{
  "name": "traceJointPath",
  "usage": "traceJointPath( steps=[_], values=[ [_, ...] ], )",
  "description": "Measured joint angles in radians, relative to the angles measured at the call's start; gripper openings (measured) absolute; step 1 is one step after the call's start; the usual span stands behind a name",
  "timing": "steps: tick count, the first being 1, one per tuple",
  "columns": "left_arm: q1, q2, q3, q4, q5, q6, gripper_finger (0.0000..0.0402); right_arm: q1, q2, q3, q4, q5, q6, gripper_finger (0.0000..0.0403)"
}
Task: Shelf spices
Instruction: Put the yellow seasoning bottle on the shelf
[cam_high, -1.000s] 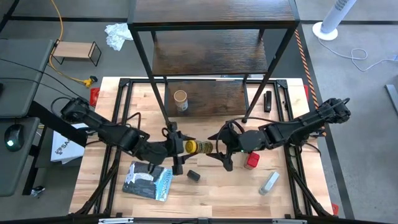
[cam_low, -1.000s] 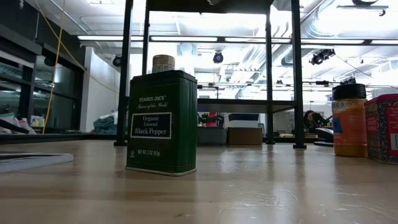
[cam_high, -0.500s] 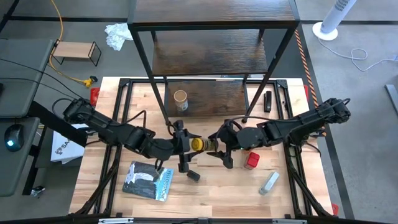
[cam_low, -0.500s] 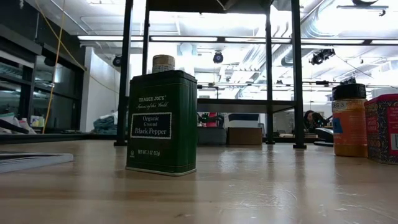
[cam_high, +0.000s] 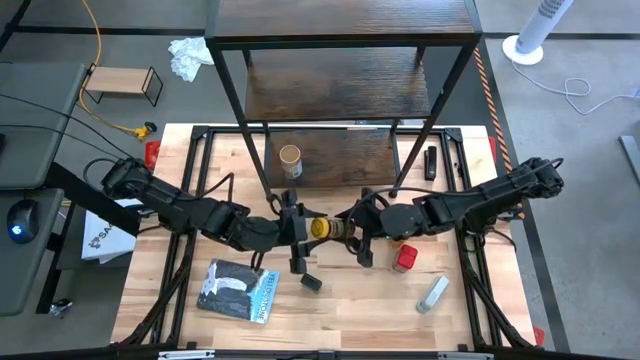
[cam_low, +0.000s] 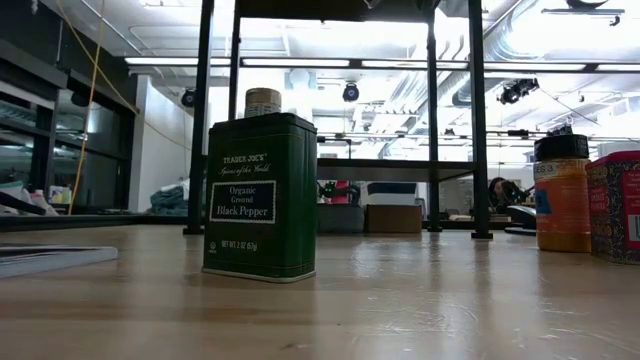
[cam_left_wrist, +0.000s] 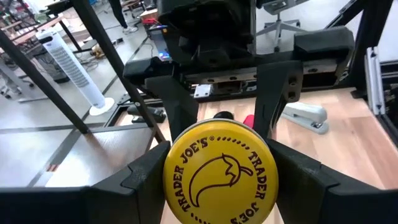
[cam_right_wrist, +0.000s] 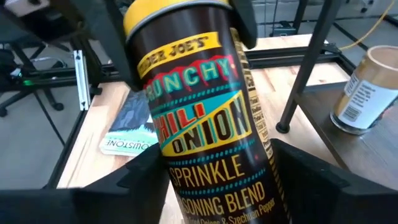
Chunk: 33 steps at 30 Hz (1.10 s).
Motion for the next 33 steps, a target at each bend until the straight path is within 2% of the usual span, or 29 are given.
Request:
traceJointPath(
  steps=[5, 11, 15, 18, 22, 25, 28, 33],
  values=[
    [0.005, -0.002, 0.001, -0.001, 0.031, -0.043, 0.0224, 0.003, 0.001, 0.0, -0.001, 0.005, -0.015, 0.0211],
    [-0.006, -0.041, 0.001, -0.004, 0.04, -0.058, 0.0295, 0.009, 0.001, 0.0, -0.002, 0.037, 0.007, 0.0203],
    [-0.03, -0.119, 0.001, -0.073, 0.034, -0.087, 0.0311, 0.009, 0.001, 0.0, -0.068, 0.066, 0.048, 0.02],
    [-0.062, -0.195, 0.001, -0.162, -0.012, -0.151, 0.0313, 0.009, 0.001, 0.0, -0.156, 0.072, 0.125, 0.0199],
    [-0.131, -0.29, 0.002, -0.286, -0.144, -0.304, 0.0313, 0.005, 0.044, 0.0, -0.189, 0.095, 0.243, 0.0199],
    [-0.2, -0.341, 0.002, -0.366, -0.236, -0.414, 0.0313, -0.017, 0.134, 0.0, -0.075, 0.1, 0.28, 0.0199],
    [-0.271, -0.381, 0.002, -0.481, -0.282, -0.499, 0.0313, -0.058, 0.243, 0.0, 0.119, 0.115, 0.297, 0.0198],
    [-0.372, -0.407, 0.002, -0.669, -0.337, -0.73, 0.0313, -0.152, 0.369, 0.0, 0.481, 0.348, 0.388, 0.0198]
  ],
)
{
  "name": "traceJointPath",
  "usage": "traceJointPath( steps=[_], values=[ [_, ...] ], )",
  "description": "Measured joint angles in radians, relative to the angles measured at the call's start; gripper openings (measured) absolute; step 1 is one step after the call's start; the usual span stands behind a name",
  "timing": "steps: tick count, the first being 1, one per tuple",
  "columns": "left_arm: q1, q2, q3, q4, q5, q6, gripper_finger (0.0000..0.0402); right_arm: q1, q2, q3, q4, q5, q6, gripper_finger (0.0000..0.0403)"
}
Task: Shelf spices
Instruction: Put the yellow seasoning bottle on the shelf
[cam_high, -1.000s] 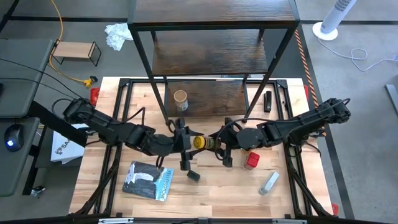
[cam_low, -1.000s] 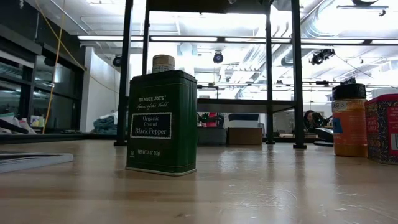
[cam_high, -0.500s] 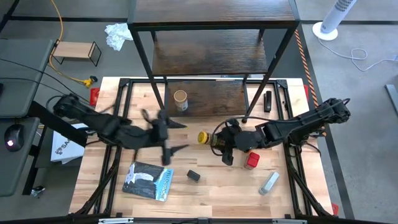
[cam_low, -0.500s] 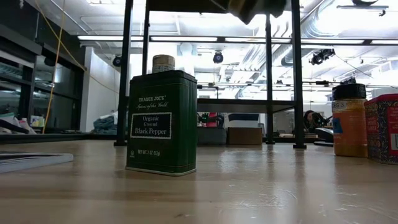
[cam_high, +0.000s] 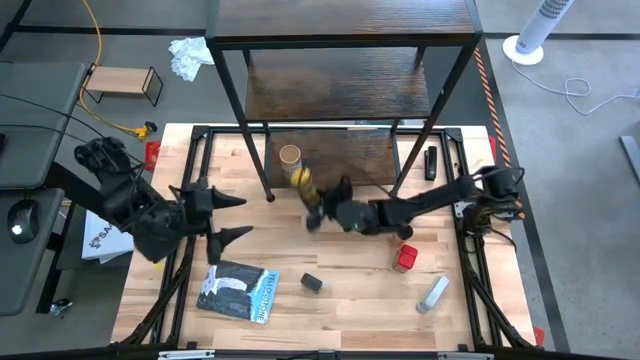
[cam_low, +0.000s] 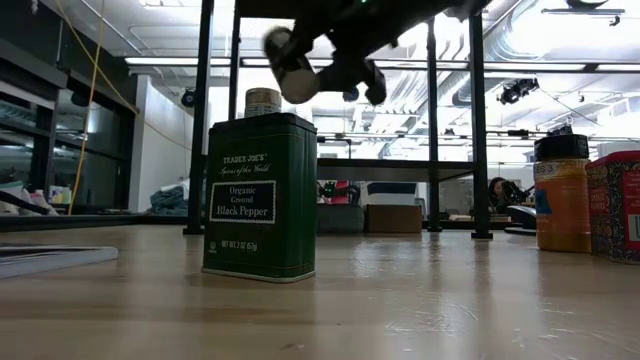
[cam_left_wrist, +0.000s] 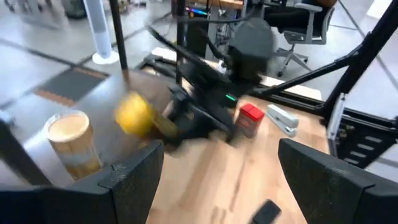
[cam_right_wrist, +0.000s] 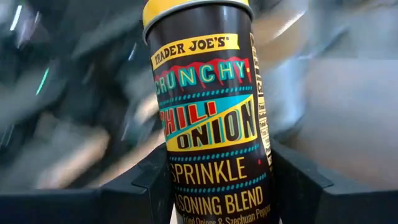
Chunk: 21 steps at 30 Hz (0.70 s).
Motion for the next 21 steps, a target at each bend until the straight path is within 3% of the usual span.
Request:
traceJointPath(
  steps=[4, 12, 17, 21],
  values=[
    [-0.066, 0.005, 0.0, -0.064, -0.002, -0.122, 0.0314, -0.073, 0.033, 0.0, 0.096, 0.134, 0.023, 0.0198],
    [-0.137, 0.035, 0.0, -0.115, 0.0, -0.209, 0.0314, -0.189, 0.11, 0.0, 0.15, 0.174, 0.115, 0.0199],
    [-0.156, 0.046, 0.0, -0.167, 0.025, -0.254, 0.0314, -0.201, 0.172, 0.0, 0.149, 0.22, 0.175, 0.02],
    [-0.158, 0.049, -0.001, -0.183, 0.059, -0.27, 0.0314, -0.201, 0.199, 0.001, 0.169, 0.226, 0.131, 0.0201]
  ],
)
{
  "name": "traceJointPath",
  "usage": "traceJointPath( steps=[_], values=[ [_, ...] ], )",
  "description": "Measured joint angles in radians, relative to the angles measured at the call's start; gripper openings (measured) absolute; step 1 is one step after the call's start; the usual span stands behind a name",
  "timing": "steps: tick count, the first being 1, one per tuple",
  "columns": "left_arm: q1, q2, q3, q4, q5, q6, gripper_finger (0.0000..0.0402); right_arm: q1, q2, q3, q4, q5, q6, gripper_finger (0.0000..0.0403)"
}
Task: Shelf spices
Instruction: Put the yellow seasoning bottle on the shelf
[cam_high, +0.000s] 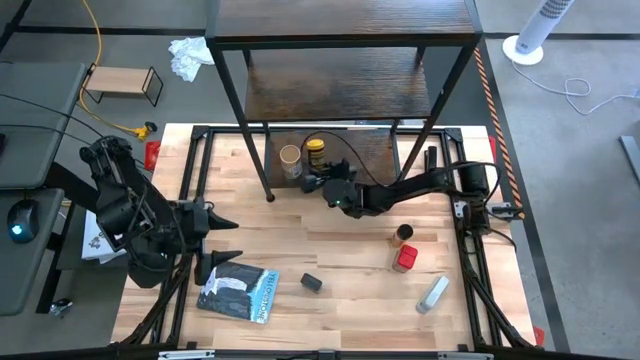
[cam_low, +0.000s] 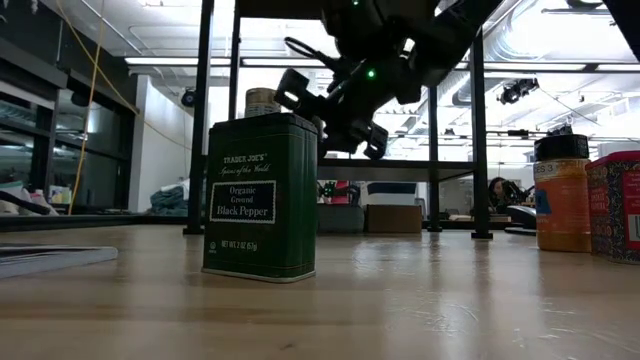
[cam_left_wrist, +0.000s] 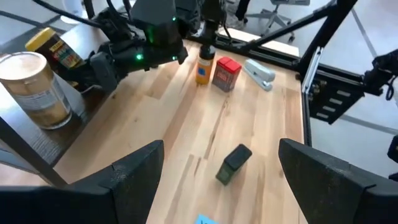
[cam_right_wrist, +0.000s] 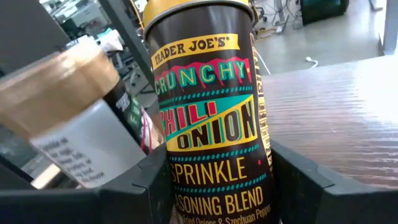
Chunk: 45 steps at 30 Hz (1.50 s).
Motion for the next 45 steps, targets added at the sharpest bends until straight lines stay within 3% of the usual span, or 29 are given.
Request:
traceJointPath(
  steps=[8, 18, 29, 37, 45],
  values=[
    [0.0, 0.001, 0.0, -0.004, 0.024, -0.018, 0.0314, -0.005, 0.011, 0.0, 0.047, -0.011, -0.087, 0.022],
    [0.0, 0.001, 0.0, -0.006, 0.045, -0.027, 0.0314, 0.015, 0.011, -0.001, 0.029, -0.113, -0.201, 0.0239],
    [0.0, 0.001, 0.0, -0.014, 0.037, -0.026, 0.0314, 0.047, -0.002, -0.001, -0.088, -0.102, -0.186, 0.024],
    [0.0, 0.001, 0.0, -0.022, 0.013, -0.026, 0.0314, 0.049, -0.059, -0.001, -0.27, -0.166, -0.12, 0.0239],
    [0.001, 0.001, 0.0, -0.02, -0.008, -0.026, 0.0314, 0.058, -0.113, -0.001, -0.404, -0.2, -0.065, 0.0203]
  ],
)
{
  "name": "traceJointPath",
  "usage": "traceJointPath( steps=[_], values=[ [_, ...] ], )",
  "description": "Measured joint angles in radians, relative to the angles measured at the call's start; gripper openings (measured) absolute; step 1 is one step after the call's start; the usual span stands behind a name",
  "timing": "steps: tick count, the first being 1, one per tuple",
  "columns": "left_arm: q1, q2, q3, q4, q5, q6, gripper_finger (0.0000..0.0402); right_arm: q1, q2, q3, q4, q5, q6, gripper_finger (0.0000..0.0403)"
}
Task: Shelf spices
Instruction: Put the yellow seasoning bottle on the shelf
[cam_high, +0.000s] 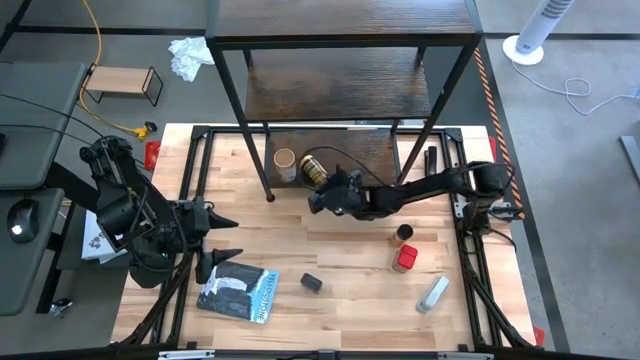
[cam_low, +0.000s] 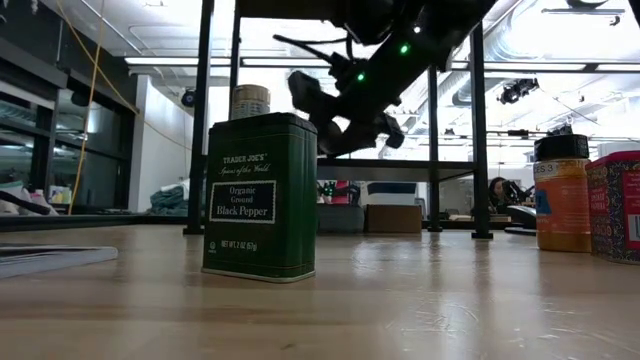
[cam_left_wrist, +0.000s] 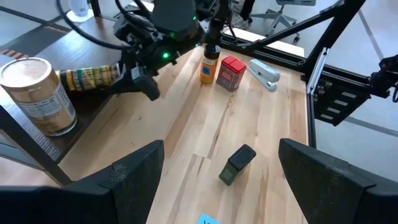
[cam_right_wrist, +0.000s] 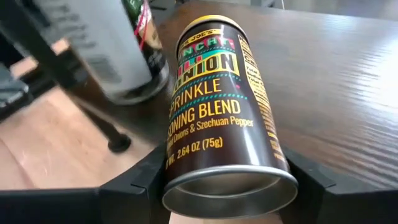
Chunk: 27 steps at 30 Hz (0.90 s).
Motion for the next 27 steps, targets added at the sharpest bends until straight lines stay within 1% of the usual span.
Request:
traceJointPath(
  steps=[3, 7, 9, 12, 14, 17, 19, 21, 23, 24, 27],
  values=[
    [0.0, 0.0, 0.0, 0.0, -0.011, 0.0, 0.0314, 0.025, -0.031, 0.0, -0.067, 0.006, -0.005, 0.0203],
    [0.0, 0.0, 0.0, 0.004, -0.076, -0.004, 0.0314, 0.06, -0.089, 0.0, -0.15, 0.007, -0.011, 0.0203],
    [0.0, 0.001, 0.0, 0.008, -0.102, -0.031, 0.0314, 0.087, -0.127, 0.0, -0.209, 0.008, -0.005, 0.0203],
    [0.0, 0.014, 0.0, 0.009, -0.104, -0.087, 0.0314, 0.154, -0.195, 0.0, -0.322, 0.002, 0.001, 0.0203],
    [-0.005, 0.032, 0.0, 0.01, -0.108, -0.117, 0.0314, 0.205, -0.245, 0.0, -0.369, -0.021, 0.001, 0.0203],
    [-0.01, 0.079, 0.0, 0.023, -0.163, -0.152, 0.0314, 0.288, -0.316, 0.0, -0.376, -0.063, -0.019, 0.0203],
    [0.004, 0.113, -0.001, 0.053, -0.179, -0.142, 0.0314, 0.343, -0.359, 0.0, -0.35, -0.075, -0.031, 0.0203],
    [0.034, 0.14, -0.001, 0.12, -0.156, -0.074, 0.0315, 0.391, -0.4, 0.0, -0.304, -0.099, -0.059, 0.0203],
    [0.071, 0.163, -0.001, 0.234, -0.102, 0.059, 0.0315, 0.43, -0.43, 0.0, -0.263, -0.134, -0.087, 0.0203],
    [0.094, 0.176, -0.001, 0.314, -0.061, 0.151, 0.0316, 0.445, -0.437, 0.0, -0.242, -0.146, -0.098, 0.0203],
    [0.169, 0.218, -0.001, 0.561, 0.079, 0.49, 0.0317, 0.473, -0.441, 0.0, -0.169, -0.178, -0.136, 0.0203]
  ],
)
